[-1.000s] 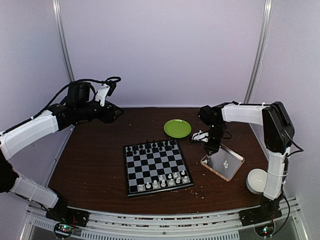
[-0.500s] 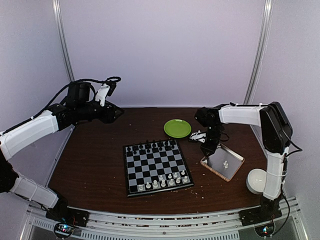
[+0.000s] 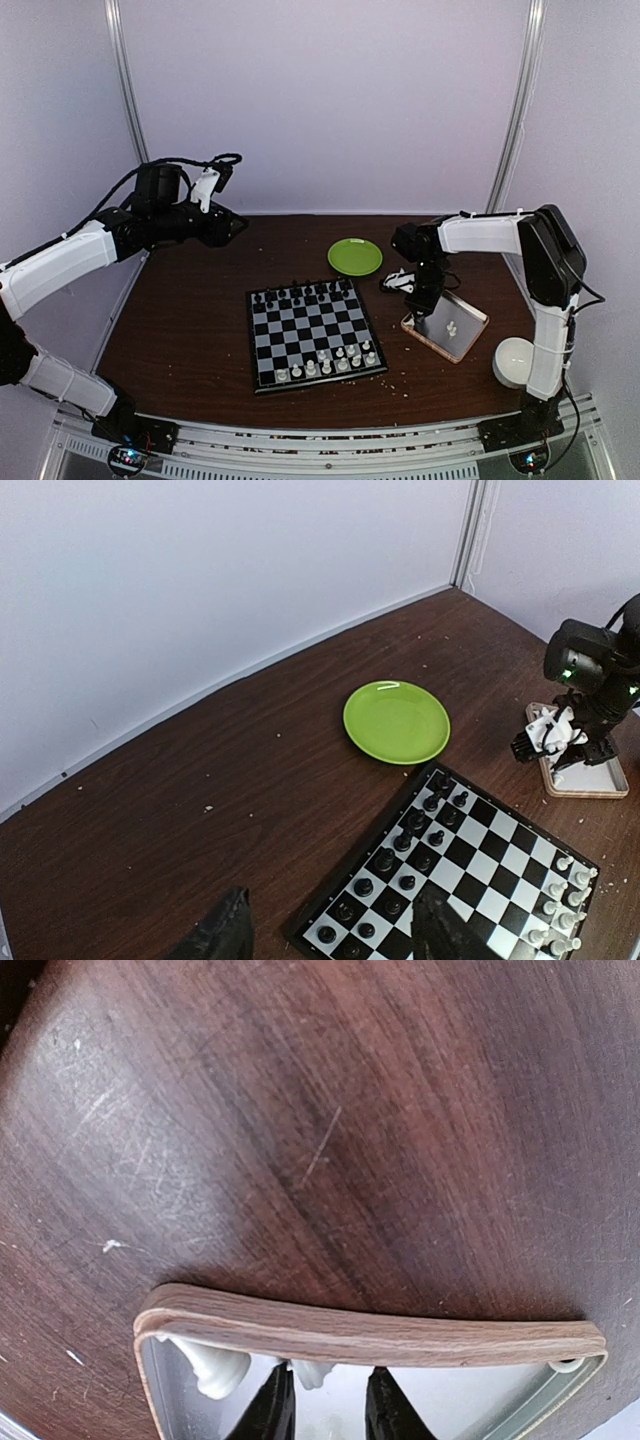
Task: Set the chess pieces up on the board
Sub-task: Pick up the pawn from the storage box.
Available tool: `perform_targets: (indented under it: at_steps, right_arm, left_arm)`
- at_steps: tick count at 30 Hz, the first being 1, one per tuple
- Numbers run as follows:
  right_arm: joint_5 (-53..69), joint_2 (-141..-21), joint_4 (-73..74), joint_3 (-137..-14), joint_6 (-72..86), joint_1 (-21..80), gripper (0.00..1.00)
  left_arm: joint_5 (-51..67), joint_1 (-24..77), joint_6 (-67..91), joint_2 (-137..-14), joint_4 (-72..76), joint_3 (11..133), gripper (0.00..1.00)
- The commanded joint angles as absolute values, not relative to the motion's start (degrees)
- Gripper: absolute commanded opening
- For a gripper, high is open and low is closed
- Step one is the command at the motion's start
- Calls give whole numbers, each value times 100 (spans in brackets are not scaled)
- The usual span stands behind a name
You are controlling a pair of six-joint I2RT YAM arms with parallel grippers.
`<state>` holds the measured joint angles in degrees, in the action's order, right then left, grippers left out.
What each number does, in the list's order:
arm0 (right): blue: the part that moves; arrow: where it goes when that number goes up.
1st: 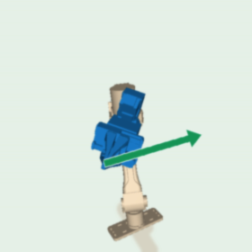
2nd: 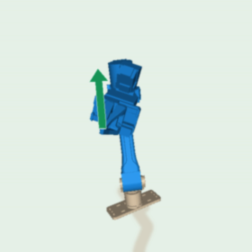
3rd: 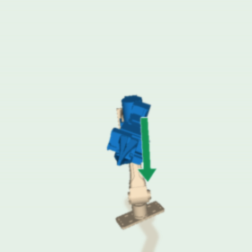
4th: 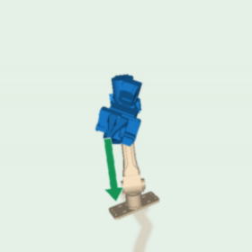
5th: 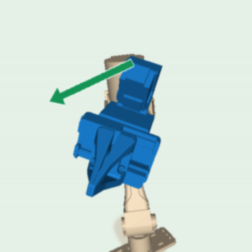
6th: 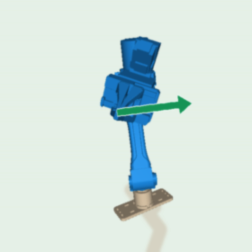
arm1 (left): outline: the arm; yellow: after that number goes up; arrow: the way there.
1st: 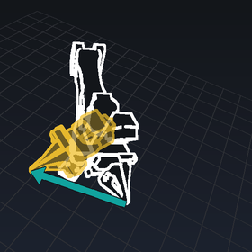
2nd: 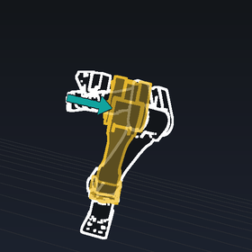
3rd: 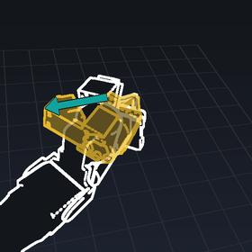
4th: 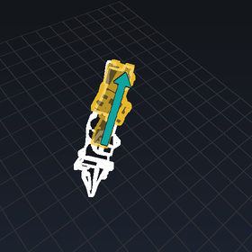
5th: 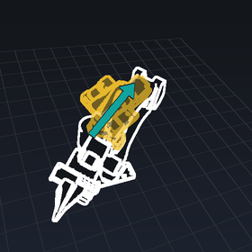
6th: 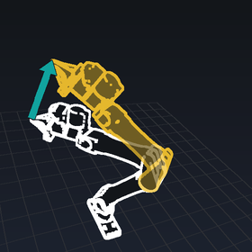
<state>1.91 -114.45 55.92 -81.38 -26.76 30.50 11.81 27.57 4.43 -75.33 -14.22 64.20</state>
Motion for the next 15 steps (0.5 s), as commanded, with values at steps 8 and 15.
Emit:
perform_targets:
  at_steps: [8,15]
  right_arm:
    - [805,-11548,5787,-8349,-3035,3201,27]
    - [1198,-11309,5862,-8085,-3256,3394,26]
  left_arm:
    - [1246,2730,509,-7488,-1283,6583,56]
    - [1284,2726,518,-7539,-1281,6602,56]
